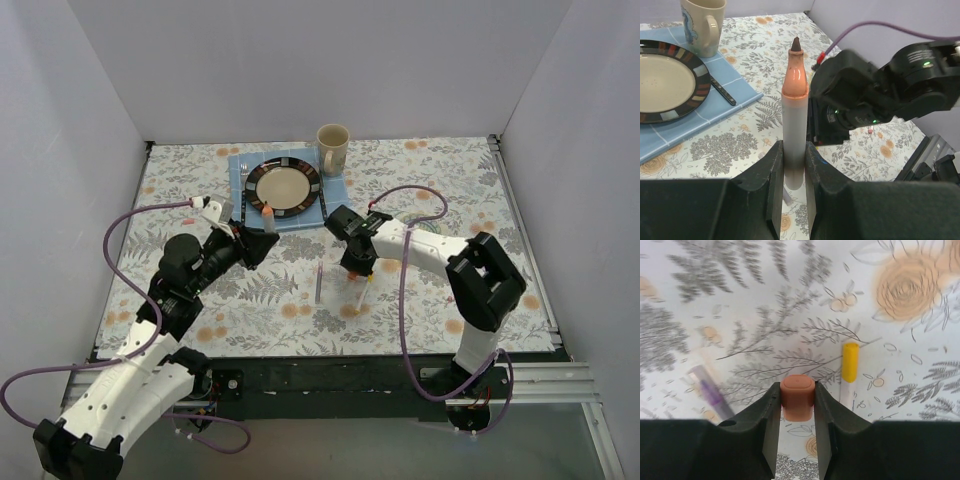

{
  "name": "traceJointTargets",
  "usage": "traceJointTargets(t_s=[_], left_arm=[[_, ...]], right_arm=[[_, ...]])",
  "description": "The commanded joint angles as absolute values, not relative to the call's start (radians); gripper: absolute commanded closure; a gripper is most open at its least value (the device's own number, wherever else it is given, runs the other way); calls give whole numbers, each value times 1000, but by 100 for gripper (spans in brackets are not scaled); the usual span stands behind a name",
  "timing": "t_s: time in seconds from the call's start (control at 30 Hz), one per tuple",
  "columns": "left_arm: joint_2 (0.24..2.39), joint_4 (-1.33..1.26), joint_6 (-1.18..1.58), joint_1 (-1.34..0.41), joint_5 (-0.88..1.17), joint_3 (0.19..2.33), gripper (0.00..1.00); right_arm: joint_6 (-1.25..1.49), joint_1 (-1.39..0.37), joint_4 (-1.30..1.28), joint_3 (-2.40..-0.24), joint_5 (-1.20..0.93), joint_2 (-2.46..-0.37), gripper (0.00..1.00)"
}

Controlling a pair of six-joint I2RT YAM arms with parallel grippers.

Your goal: Insert the pens into the pen caps

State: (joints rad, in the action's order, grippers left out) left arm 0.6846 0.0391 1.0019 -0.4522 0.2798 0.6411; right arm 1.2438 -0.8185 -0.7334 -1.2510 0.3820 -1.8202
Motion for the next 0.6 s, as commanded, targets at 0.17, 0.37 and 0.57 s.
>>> traceJointTargets(t_s=[0.17,0.37,0.57], left_arm=[[782,14,1005,-460,419,660,100],[859,8,1003,-463,512,676,100],[876,6,1003,-463,548,678,100]], right_arm=[[721,-815,-218,-1137,338,-1389,99],[667,-818,-85,-1210,238,-1293,99],[649,-842,-11,-1290,195,-1338,99]])
